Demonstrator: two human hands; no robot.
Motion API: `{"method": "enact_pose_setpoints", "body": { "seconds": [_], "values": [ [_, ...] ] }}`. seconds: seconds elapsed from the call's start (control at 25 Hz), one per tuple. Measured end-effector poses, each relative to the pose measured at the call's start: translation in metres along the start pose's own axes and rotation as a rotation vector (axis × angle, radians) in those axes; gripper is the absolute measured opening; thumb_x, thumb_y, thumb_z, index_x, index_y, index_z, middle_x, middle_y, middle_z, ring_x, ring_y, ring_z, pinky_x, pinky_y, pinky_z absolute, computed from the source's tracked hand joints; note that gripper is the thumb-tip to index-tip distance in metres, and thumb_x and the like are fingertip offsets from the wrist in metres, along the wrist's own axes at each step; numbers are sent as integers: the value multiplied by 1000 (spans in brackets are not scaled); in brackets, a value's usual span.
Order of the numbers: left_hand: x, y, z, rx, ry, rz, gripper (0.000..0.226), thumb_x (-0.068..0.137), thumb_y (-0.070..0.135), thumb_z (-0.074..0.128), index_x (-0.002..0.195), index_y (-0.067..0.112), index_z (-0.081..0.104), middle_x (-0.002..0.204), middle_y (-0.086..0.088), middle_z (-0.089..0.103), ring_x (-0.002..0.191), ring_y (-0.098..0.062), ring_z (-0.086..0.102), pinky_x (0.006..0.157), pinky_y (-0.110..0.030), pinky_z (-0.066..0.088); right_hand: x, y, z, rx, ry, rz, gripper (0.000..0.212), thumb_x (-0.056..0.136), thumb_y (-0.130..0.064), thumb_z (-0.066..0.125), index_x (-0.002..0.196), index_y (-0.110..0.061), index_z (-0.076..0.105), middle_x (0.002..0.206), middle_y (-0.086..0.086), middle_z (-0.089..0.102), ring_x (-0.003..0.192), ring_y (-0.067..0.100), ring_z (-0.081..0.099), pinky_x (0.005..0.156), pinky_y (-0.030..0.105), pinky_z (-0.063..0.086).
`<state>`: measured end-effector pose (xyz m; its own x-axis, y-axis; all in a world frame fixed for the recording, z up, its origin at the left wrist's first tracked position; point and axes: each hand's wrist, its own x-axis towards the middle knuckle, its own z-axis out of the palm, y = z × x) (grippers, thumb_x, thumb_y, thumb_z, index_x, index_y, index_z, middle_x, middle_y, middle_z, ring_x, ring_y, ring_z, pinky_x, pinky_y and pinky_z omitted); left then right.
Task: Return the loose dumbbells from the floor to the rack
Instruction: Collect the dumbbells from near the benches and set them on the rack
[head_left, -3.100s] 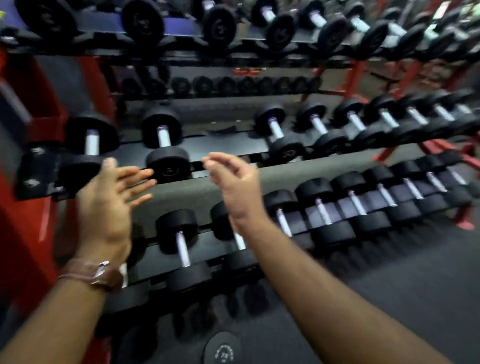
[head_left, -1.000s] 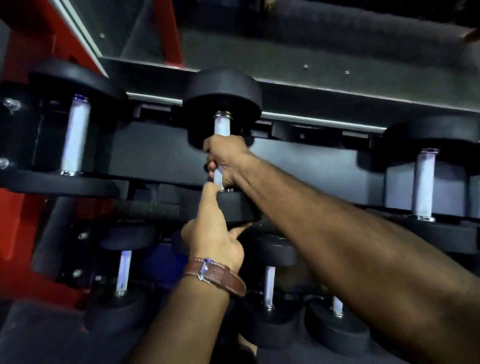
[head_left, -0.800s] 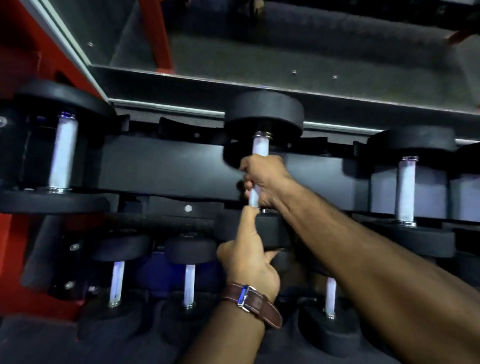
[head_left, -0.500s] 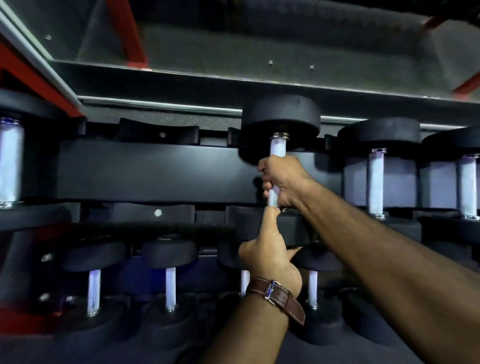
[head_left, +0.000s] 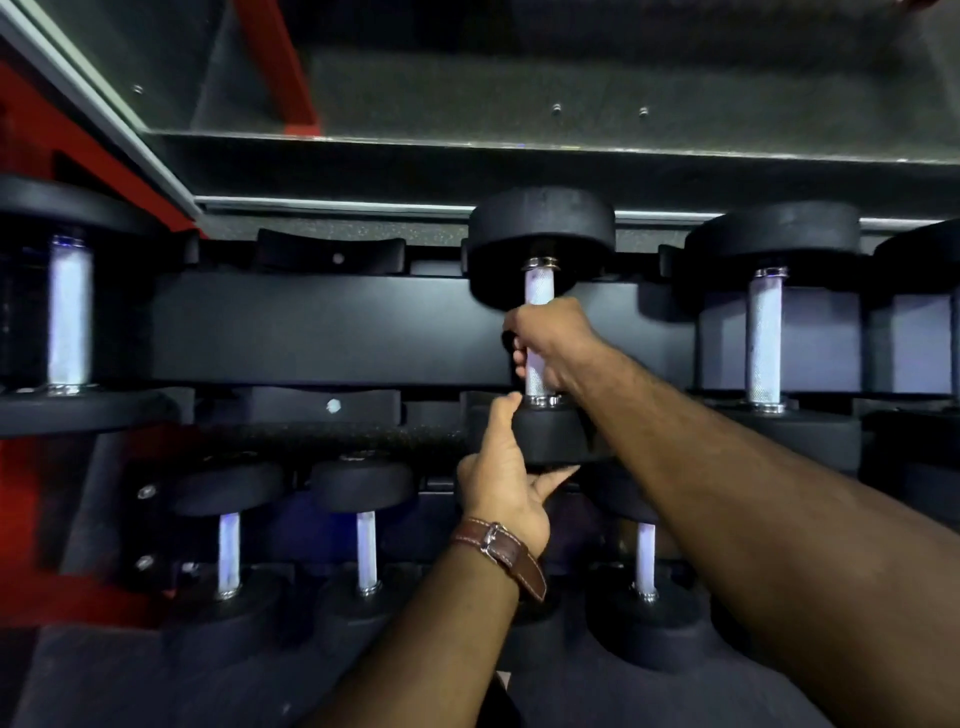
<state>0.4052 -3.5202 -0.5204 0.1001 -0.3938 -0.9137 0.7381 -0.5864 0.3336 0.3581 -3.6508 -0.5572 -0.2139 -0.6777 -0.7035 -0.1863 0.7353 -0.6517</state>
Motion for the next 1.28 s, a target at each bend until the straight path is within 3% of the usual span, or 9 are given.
{"method": "enact_pose_setpoints", "body": {
  "seconds": [0.16, 0.24, 0.44, 0.6, 0.76, 0.92, 1.0, 1.12, 1.28],
  "values": [
    [-8, 11, -20, 249, 23, 111, 42, 86, 50, 67, 103, 13, 58, 107, -20, 70, 90, -40, 71, 62, -43, 62, -34, -10, -27, -173, 57, -174, 41, 58, -40, 81, 83, -12, 65, 76, 11, 68, 67, 27, 67, 71, 46, 63],
    [-18, 16, -34, 312, 3, 176, 46, 92, 53, 55, 106, 10, 56, 106, -22, 67, 91, -36, 71, 67, -41, 62, -69, -6, -41, -111, 154, -328, 37, 54, -48, 76, 70, -16, 65, 70, 4, 67, 73, 31, 70, 79, 52, 61],
    [-71, 19, -74, 476, -176, 658, 43, 96, 56, 45, 88, 20, 65, 101, -1, 70, 93, -14, 67, 81, -35, 52, -178, 49, -51, 340, 180, -602, 28, 82, -26, 75, 105, -11, 70, 97, 3, 74, 95, 12, 71, 93, 40, 56],
    [-129, 2, -149, 614, -398, 1009, 43, 84, 68, 38, 96, 37, 65, 112, 10, 71, 110, -5, 66, 93, -20, 46, -275, 110, -48, 496, 209, -678, 17, 93, -37, 60, 96, -23, 70, 100, -4, 74, 104, 15, 70, 85, 34, 57],
    [-181, -17, -225, 566, -474, 1053, 54, 90, 60, 33, 119, 24, 62, 123, 1, 69, 115, -5, 65, 101, -21, 45, -365, 162, -33, 548, 237, -731, 24, 94, -42, 52, 93, -28, 71, 114, 2, 74, 111, 20, 69, 88, 36, 57],
    [-226, -44, -283, 543, -485, 1095, 51, 85, 66, 33, 108, 32, 64, 122, -1, 69, 115, -8, 65, 102, -24, 47, -434, 211, -14, 534, 210, -747, 25, 98, -39, 50, 98, -25, 70, 116, 5, 74, 111, 19, 69, 92, 39, 57],
    [-236, -62, -309, 513, -454, 1092, 61, 84, 65, 33, 115, 23, 64, 124, -4, 69, 115, -8, 66, 102, -23, 48, -453, 235, -7, 535, 193, -736, 24, 95, -41, 51, 96, -26, 70, 112, 5, 75, 109, 18, 69, 91, 39, 58],
    [-227, -95, -364, 507, -377, 1091, 71, 84, 65, 34, 123, 14, 62, 124, -4, 69, 113, -8, 67, 101, -25, 49, -464, 286, 13, 532, 129, -701, 25, 92, -42, 54, 96, -24, 70, 109, 6, 75, 108, 18, 70, 90, 37, 58],
    [-169, -161, -449, 556, -331, 1036, 59, 86, 65, 34, 116, 23, 64, 121, -3, 70, 112, -7, 67, 104, -30, 48, -443, 387, 49, 551, 104, -654, 19, 91, -37, 57, 94, -23, 70, 102, 4, 76, 106, 20, 71, 88, 37, 57]
  ]
}}
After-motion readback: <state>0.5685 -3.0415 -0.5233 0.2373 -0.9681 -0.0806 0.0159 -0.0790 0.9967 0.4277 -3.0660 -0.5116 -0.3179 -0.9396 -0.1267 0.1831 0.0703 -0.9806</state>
